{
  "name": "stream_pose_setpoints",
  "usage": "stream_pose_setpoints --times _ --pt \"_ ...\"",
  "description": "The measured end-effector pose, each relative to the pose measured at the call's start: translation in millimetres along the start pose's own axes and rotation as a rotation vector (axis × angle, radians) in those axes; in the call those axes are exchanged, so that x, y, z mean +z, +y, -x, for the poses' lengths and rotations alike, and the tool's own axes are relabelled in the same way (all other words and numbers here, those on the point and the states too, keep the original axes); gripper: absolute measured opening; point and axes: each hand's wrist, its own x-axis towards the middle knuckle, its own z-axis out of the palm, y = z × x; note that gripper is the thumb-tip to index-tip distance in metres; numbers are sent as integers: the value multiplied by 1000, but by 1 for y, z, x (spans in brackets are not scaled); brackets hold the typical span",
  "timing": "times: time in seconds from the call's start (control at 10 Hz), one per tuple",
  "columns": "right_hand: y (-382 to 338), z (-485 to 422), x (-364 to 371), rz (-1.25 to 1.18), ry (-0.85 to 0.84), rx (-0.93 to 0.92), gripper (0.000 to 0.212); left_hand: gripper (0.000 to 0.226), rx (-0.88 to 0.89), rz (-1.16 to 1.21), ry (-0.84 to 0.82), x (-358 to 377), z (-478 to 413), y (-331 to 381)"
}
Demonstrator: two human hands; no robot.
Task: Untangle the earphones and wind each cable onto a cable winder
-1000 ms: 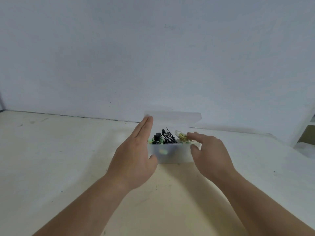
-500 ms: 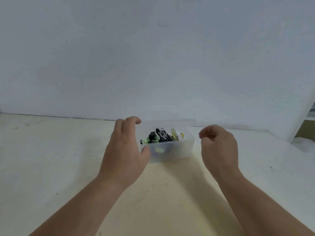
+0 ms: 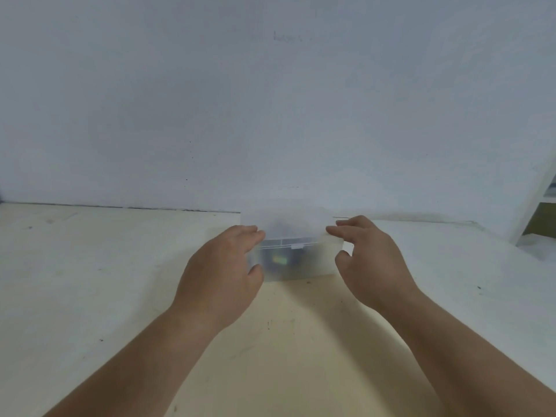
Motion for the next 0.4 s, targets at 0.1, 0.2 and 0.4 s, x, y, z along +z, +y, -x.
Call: stream_pose_setpoints --times 0.1,0.2,0.4 --pt "2 2 2 13 1 5 52 57 -26 -28 -17 2 1 3" --pt "2 5 -2 -46 -17 -20 54 66 -23 -42 -54 4 5 2" --pt "-42 23 -82 -598 256 -1 24 75 2 3 -42 5 13 5"
